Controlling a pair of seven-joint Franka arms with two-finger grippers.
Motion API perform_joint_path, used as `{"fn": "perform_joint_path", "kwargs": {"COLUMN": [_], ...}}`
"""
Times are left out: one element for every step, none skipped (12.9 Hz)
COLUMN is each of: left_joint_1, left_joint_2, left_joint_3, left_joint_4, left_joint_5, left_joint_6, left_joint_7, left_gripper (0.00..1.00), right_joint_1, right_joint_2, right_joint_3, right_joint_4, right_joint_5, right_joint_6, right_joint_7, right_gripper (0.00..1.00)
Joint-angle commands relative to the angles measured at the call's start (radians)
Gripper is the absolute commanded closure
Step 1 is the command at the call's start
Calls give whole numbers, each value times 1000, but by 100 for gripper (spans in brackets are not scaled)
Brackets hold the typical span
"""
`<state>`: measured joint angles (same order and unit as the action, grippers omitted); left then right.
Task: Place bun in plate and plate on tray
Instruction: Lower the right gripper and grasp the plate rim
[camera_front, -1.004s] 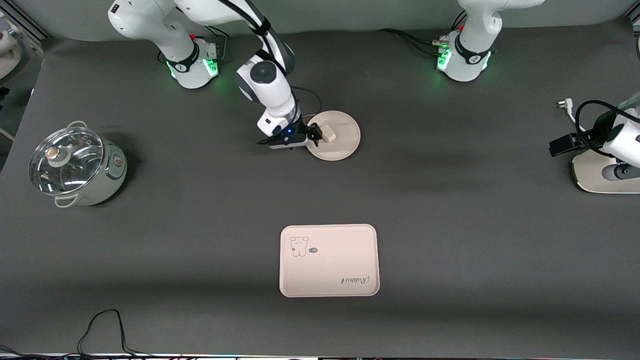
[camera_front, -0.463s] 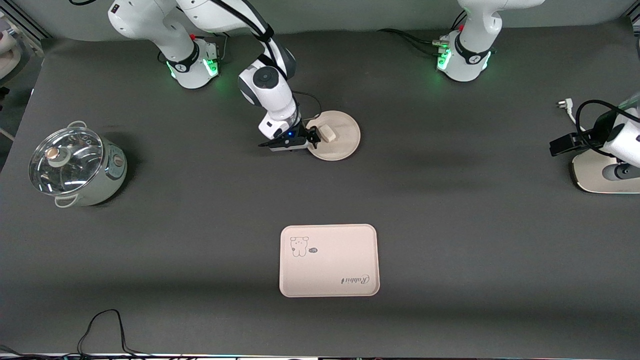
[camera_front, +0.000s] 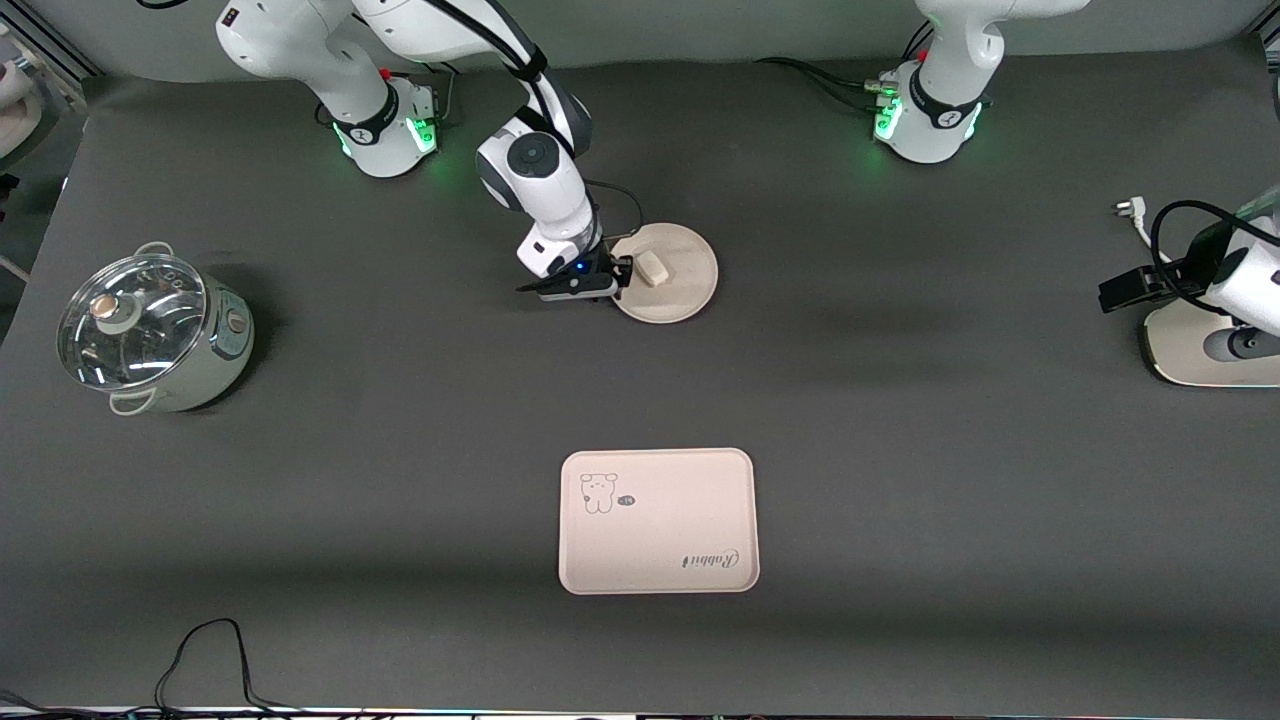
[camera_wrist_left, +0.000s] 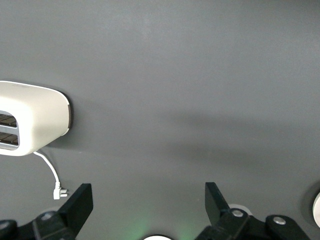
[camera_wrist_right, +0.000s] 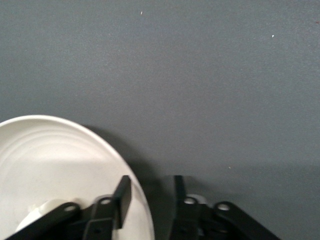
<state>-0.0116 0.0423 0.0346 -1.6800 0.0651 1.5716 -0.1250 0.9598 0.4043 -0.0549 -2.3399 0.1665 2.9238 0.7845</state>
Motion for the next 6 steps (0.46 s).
{"fn": "perform_joint_path", "kwargs": {"left_joint_1": [-7,-7,-7,-7,-7,-7], "left_joint_2": [11,11,11,11,11,11], "left_joint_3": [4,5,5,5,5,5], "left_joint_4": [26,26,25,25,25,25], "left_joint_5": [-1,-1,-1,-1,-1,-1], "left_joint_6": [-24,-24,-24,-24,-24,-24], "left_joint_7": [16,18,16,16,16,16], "left_gripper": [0,0,0,0,0,0], "right_joint_1": [11,11,10,10,8,2], "right_joint_2": [-18,-18,-18,-21,-25,-41], "right_joint_3": [-2,-2,-2,-2,-2,-2], "right_joint_4": [-1,-1,-1,-1,-1,-1], "right_joint_5": [19,19,19,19,19,19], "right_joint_6": [-18,-18,-18,-18,-18,-18], "right_joint_7": [13,12,10,9,6,-1], "right_gripper": [87,90,95,98,99,99]}}
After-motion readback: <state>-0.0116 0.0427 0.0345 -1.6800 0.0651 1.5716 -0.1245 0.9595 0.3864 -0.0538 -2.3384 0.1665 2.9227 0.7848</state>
